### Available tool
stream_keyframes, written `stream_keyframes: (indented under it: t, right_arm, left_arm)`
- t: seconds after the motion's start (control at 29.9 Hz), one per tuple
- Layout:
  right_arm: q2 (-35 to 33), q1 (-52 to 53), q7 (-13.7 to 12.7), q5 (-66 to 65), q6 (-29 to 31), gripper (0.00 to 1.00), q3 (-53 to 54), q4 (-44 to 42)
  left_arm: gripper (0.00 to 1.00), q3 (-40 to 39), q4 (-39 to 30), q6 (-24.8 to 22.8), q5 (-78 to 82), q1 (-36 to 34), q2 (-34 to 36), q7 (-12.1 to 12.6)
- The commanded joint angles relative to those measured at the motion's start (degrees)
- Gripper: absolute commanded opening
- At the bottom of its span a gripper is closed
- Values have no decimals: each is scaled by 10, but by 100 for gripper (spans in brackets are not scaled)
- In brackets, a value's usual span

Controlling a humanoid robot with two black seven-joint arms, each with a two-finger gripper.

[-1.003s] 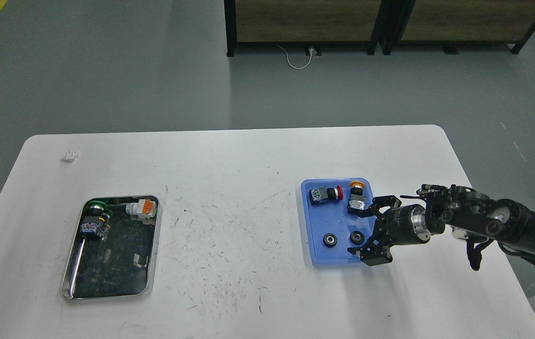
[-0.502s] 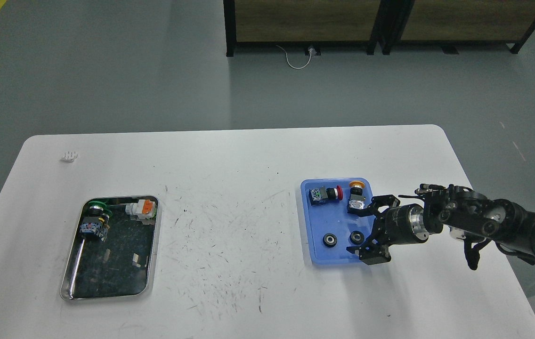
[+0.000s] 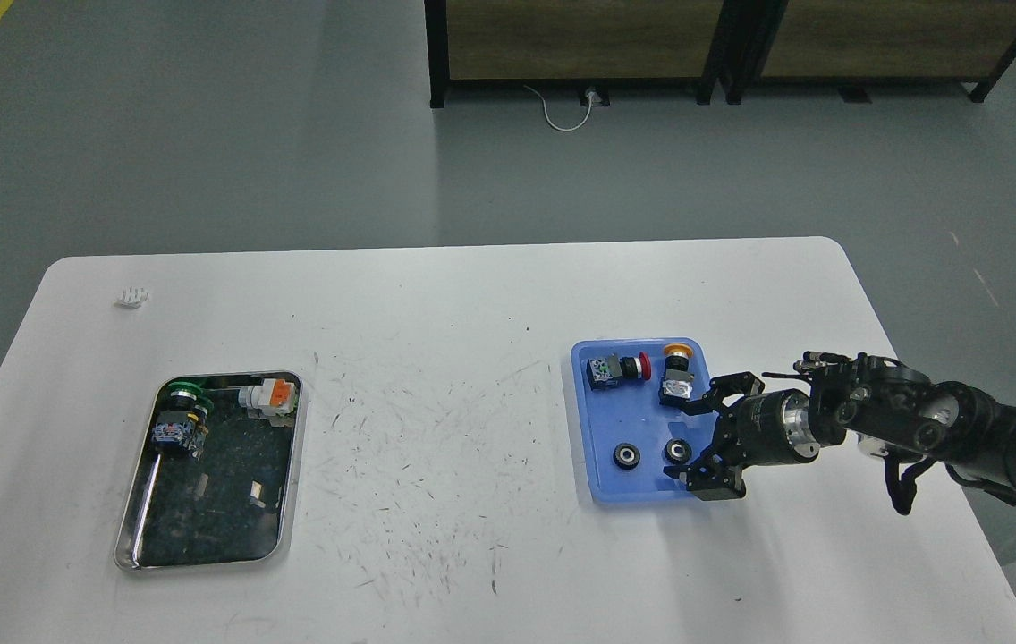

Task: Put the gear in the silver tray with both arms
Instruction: 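Close the right gripper on the black gear nearest the robot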

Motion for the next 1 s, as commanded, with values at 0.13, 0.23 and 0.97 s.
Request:
stream_keyframes:
  t: [0.13,0.23,0.97]
  right_arm:
    - [7,-2,-3,-2,3,77,0,-2]
    - [8,-1,-4,-3,6,72,-1,-2]
    - [0,4,-10,-1,33,43,-1,0]
  left_arm:
    - [99,0,0,0,0,-1,0,0]
    - [99,0,0,0,0,0,1,0]
    - [99,2,1,0,0,1,12,0]
